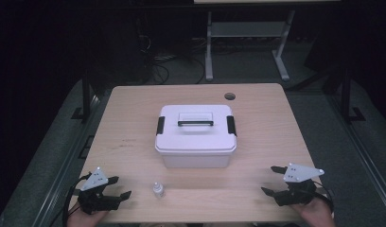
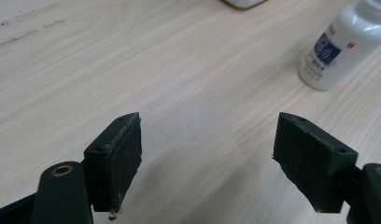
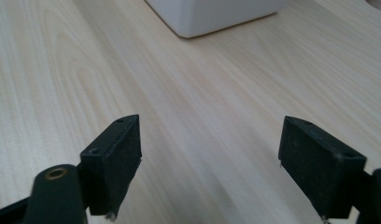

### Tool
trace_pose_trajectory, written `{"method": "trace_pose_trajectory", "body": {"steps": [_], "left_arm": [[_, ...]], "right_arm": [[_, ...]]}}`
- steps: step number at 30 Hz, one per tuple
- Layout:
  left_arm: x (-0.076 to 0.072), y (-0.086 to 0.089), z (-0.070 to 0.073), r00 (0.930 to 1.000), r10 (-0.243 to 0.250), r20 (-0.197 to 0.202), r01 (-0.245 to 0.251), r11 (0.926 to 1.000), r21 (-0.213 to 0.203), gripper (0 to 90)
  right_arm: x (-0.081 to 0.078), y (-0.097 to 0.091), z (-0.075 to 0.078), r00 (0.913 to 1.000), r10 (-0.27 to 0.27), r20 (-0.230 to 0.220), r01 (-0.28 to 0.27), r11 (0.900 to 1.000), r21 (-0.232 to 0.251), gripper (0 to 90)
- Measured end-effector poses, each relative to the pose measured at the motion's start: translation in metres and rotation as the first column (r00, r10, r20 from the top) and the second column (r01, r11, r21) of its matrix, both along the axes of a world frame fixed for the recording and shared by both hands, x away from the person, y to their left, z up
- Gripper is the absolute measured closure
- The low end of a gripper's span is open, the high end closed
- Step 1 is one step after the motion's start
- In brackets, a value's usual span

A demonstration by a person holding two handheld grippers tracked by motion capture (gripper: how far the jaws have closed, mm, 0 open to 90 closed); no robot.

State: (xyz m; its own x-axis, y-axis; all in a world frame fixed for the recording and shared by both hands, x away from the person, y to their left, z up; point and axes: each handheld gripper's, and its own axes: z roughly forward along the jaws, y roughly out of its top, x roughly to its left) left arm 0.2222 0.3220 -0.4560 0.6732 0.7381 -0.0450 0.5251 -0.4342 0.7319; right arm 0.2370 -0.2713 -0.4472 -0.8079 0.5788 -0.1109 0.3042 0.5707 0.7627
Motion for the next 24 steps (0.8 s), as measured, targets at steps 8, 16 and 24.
{"method": "trace_pose_trajectory", "body": {"steps": [8, 16, 24], "left_arm": [[0.003, 0.000, -0.002, 0.9999, -0.007, -0.008, 0.007, 1.0000, 0.001, 23.5], [0.001, 0.000, 0.000, 0.9999, -0.014, 0.001, 0.014, 0.9999, -0.008, 23.5], [0.003, 0.003, -0.001, 0.9999, -0.011, -0.004, 0.011, 0.9999, -0.012, 23.5]], "right_arm": [[0.021, -0.011, 0.033, 0.9988, 0.040, -0.030, -0.039, 0.9991, 0.018, 19.4], [0.051, 0.002, 0.071, 0.9872, 0.149, -0.058, -0.150, 0.9884, -0.022, 19.3], [0.086, 0.020, 0.107, 0.9742, 0.209, -0.085, -0.215, 0.9741, -0.070, 19.6]]}}
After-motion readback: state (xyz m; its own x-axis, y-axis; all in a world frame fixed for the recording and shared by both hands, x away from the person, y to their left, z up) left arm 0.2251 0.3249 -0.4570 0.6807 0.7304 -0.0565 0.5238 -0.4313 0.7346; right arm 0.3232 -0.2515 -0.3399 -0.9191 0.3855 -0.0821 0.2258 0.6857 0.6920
